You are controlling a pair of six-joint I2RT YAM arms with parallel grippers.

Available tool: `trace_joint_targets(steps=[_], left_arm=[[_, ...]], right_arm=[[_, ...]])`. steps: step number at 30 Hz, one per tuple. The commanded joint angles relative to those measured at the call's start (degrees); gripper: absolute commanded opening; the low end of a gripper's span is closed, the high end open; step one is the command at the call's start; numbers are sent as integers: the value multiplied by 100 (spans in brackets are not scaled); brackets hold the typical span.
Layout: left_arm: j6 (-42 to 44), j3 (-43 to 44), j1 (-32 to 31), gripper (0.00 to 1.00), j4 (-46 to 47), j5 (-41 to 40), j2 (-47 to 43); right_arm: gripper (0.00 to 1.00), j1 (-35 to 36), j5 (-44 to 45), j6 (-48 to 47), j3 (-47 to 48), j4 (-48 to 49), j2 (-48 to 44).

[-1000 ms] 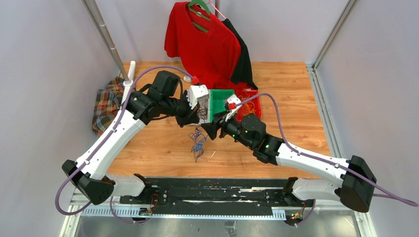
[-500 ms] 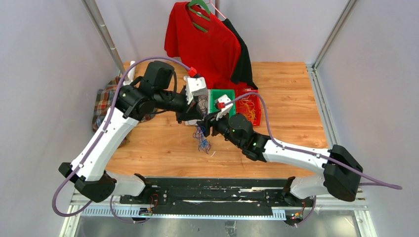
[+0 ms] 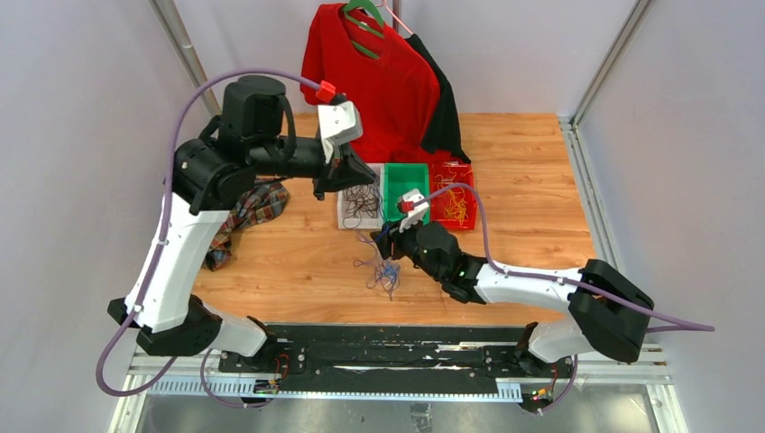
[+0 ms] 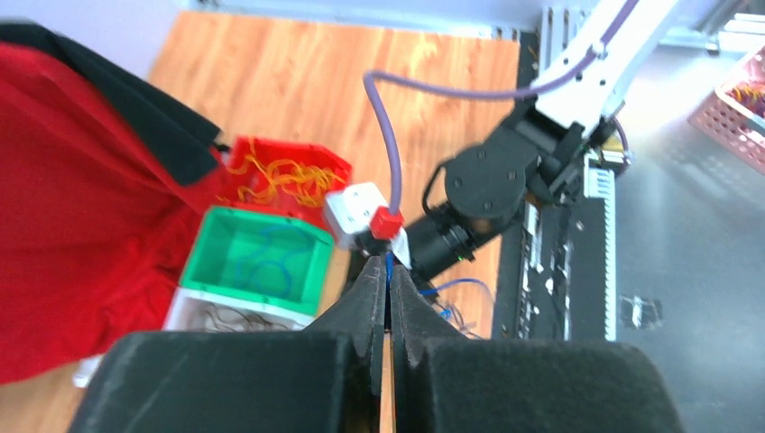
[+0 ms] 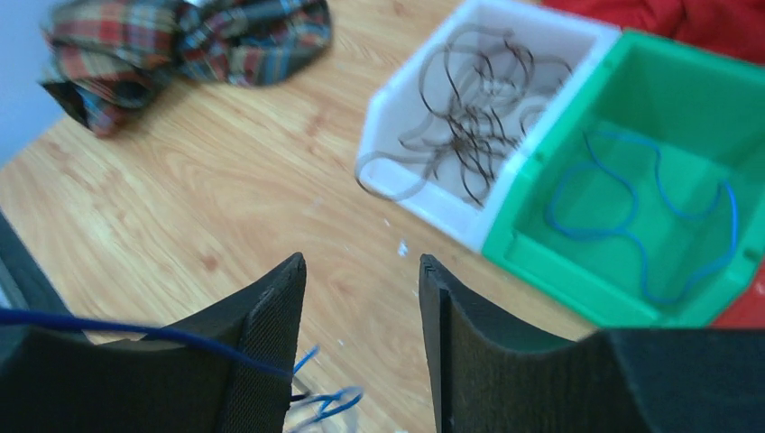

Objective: Untangle the cables

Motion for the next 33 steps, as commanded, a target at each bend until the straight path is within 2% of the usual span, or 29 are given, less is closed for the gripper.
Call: trace_joint_targets(steps=[1, 10, 14, 22, 28, 33], left_arm=[[-21, 815, -19, 1, 161, -129, 103], [133, 2046, -26, 0, 172, -724, 540], [128, 2136, -26, 0, 169, -765, 663], [224, 1429, -79, 1, 276, -756, 915], [427, 314, -88, 0, 1041, -1024, 1230], [465, -113, -79, 0, 1745, -1254, 1866]], right_arm=[[49, -130, 405, 89, -554, -22, -126], [45, -190, 846, 114, -1374, -30, -233], [44, -206, 907, 172, -1605, -74, -335], [44, -294, 1130, 135, -1676, -569, -1278], [46, -599, 1930, 141, -1581, -1409, -2347], [46, -954, 2422, 182, -1492, -1934, -2941]])
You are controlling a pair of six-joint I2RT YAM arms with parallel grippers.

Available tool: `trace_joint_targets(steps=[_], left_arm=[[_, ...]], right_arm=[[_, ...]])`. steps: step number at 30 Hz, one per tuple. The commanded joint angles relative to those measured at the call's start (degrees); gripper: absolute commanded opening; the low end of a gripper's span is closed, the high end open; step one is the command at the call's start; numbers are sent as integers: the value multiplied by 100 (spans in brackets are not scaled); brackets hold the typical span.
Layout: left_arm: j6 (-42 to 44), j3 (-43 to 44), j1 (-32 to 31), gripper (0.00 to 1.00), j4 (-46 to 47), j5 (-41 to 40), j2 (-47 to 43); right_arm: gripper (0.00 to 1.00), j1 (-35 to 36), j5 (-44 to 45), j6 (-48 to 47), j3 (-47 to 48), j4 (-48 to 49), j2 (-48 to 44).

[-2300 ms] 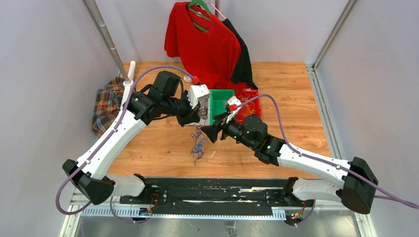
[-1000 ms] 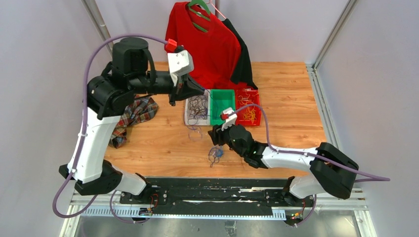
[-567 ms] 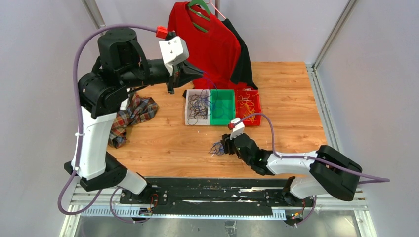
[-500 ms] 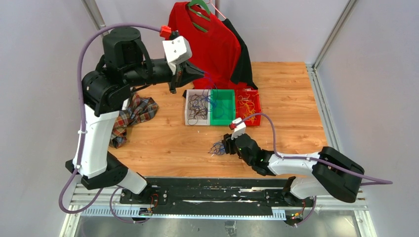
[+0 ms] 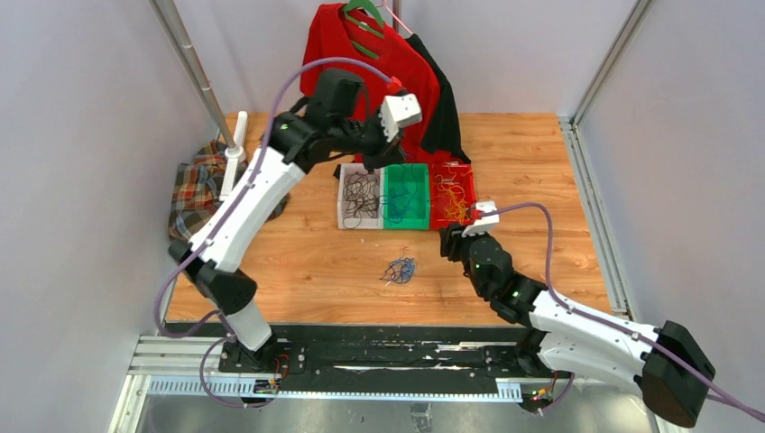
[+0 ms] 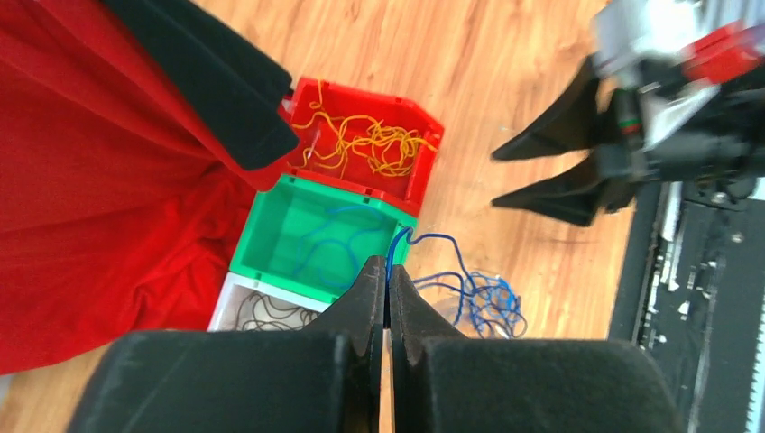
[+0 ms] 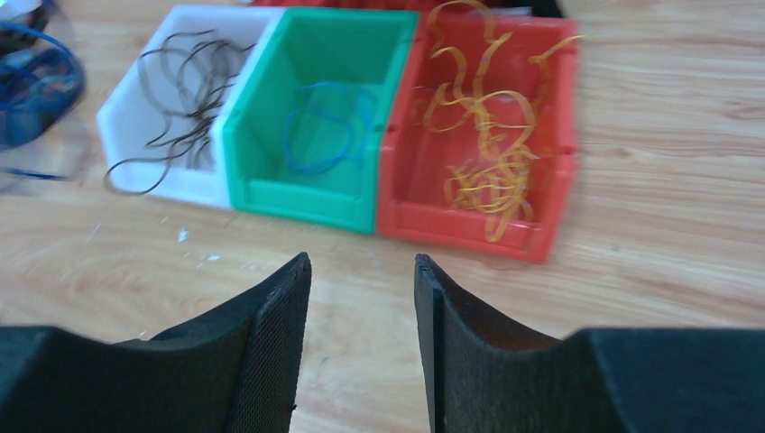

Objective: Untangle the cables

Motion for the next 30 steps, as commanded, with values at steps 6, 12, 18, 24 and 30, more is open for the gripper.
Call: trace_joint_targets(steps=[6, 12, 18, 24, 30], left_arm=[[269, -181, -31, 1, 1547, -736, 1302], [841, -242, -25, 0, 2087, -1311, 2041], [760, -541, -22, 15, 2625, -1652, 2314], [779, -968, -7, 79, 2344, -2045, 1917], [312, -2167, -9, 86, 1696, -1321, 809]], right_arm=[[46, -469, 947, -32, 174, -839, -707], [44, -507, 1009, -93, 30, -896, -913], [43, -515, 866, -69, -8, -925, -929], [42, -515, 724, -115, 123, -1039, -1013], [41, -510, 639, -125, 184, -1123, -1124]])
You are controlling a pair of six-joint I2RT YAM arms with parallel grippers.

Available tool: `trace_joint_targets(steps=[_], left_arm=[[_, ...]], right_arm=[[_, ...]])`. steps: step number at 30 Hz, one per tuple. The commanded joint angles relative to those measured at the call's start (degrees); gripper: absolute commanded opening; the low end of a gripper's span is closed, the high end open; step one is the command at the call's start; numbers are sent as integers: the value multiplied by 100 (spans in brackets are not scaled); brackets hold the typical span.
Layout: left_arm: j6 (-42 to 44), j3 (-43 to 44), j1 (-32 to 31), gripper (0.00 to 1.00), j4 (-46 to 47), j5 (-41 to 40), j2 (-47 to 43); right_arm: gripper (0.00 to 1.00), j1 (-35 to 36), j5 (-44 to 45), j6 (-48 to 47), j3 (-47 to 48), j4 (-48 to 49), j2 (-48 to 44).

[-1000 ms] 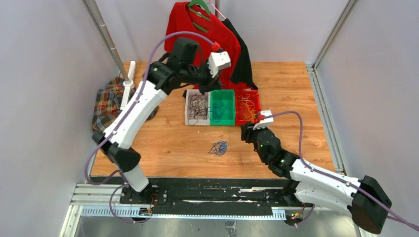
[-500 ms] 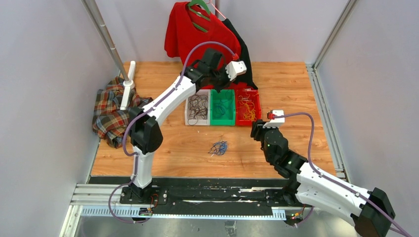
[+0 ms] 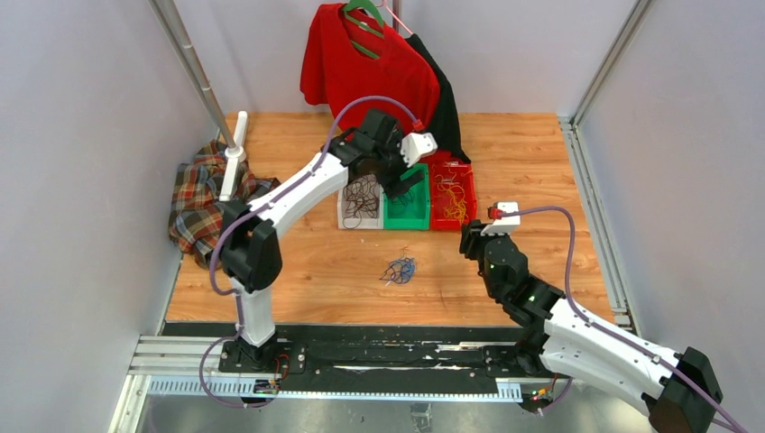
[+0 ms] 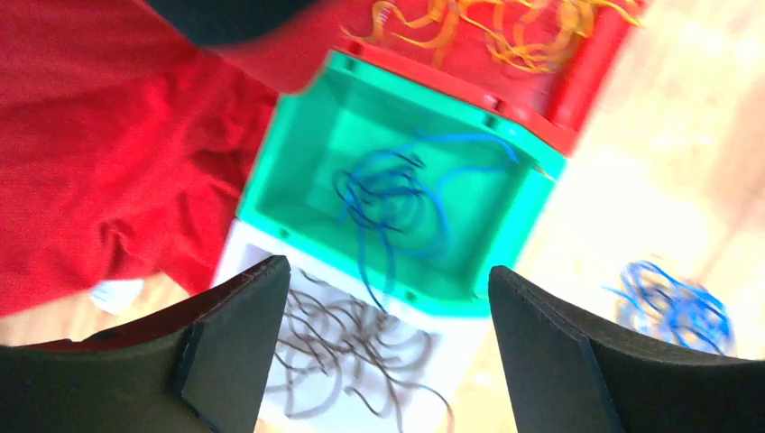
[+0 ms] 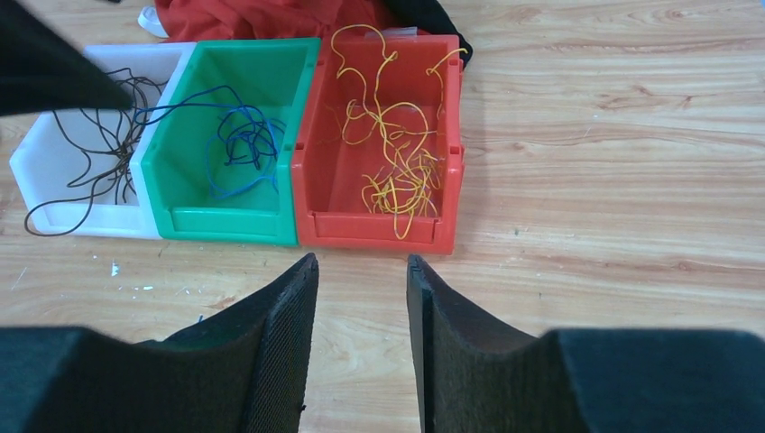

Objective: Untangle the cables

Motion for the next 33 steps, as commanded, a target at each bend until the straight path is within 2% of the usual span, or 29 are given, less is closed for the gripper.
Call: trace_joint_targets(steps=[1, 7, 13, 22, 26, 30, 33], left_arm=[[-400, -705, -24, 86, -540, 627, -957], [-718, -2075, -58, 82, -654, 1646, -1516], [-814, -2600, -330, 76, -672, 2251, -1451], [-627, -3419, -448, 78, -673, 2195, -1539], [-441, -3622, -645, 77, -567, 1632, -1493], [-609, -3757, -675, 71, -135, 1102, -1341], [-648, -3773, -675, 62, 42, 882, -1220]], right_arm=[[41, -90, -83, -60, 149, -75, -120], [39, -84, -239, 78, 141, -107, -76], [38, -86, -414, 212, 142, -158, 35], [37, -77, -544, 262, 158, -192, 140], [37, -86, -550, 268, 202, -188, 205], [36, -79, -550, 277, 204, -209, 201], [35, -76, -571, 295, 191, -228, 178]])
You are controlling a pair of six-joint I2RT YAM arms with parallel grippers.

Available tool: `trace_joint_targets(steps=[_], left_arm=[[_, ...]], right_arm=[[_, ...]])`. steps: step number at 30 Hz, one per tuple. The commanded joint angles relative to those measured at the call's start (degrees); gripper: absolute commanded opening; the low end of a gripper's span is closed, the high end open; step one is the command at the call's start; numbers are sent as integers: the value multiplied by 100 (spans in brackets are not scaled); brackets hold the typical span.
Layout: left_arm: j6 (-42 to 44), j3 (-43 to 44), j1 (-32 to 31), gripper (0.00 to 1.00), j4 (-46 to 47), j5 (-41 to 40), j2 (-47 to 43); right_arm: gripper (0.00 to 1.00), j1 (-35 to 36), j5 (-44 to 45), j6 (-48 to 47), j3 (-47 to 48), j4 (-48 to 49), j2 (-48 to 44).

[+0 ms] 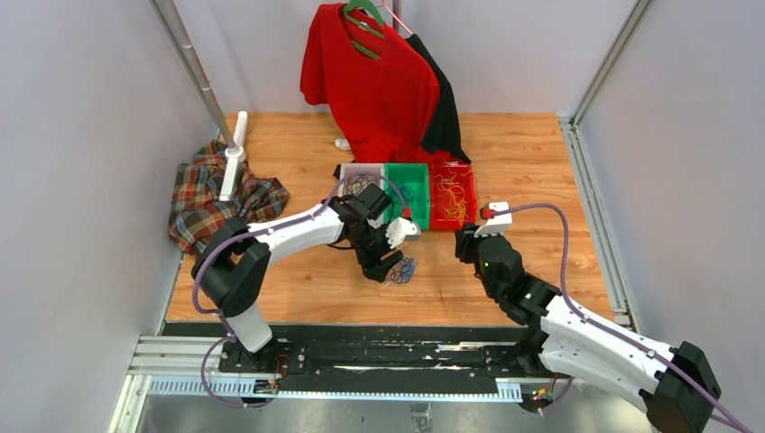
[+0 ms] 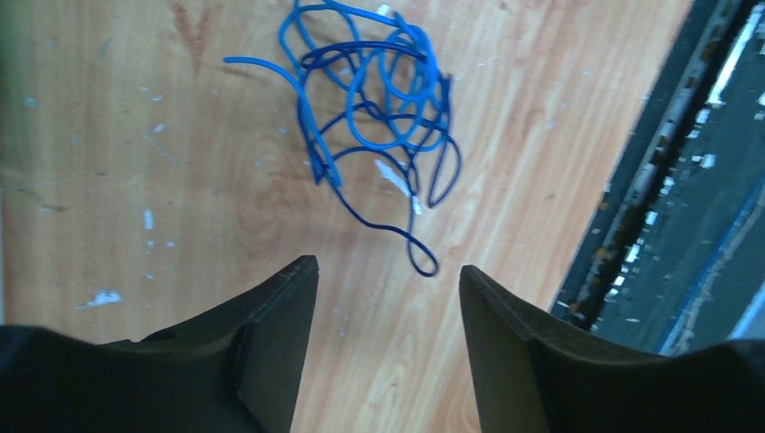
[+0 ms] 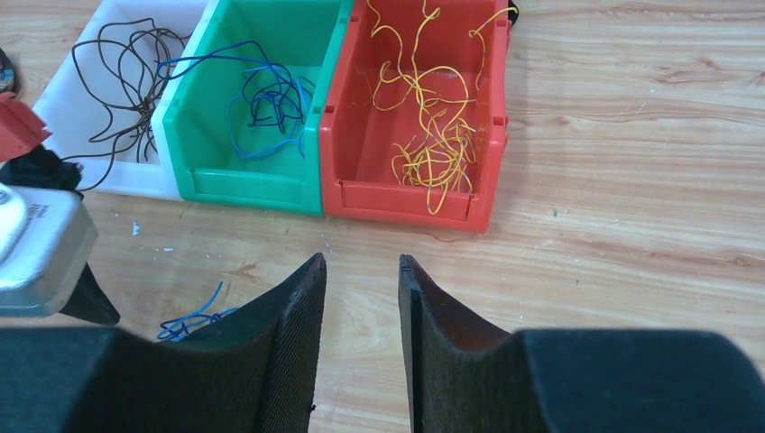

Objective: Untangle the cables

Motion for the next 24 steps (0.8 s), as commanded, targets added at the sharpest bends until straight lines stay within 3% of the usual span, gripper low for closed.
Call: trace_joint_targets(steps=[1, 10, 15, 19, 21, 24], left_arm=[[-14, -53, -26, 59, 499, -525, 206], [-163, -209, 96, 24, 812, -613, -75], [-303, -137, 106, 22, 844, -383, -114], [-411, 134, 106, 6, 639, -332, -60], [-375, 356, 106, 4, 255, -309, -137], [-290, 719, 107, 1, -235, -257, -456]], right_arm=[[35, -59, -12, 80, 166, -74, -43], [33, -61, -66, 85, 168, 34, 75], [32, -62, -129, 71, 234, 61, 171], [32, -63, -273, 35, 248, 97, 182], [36, -62, -463, -4, 258, 166, 201], [51, -50, -1063, -56, 269, 484, 314]])
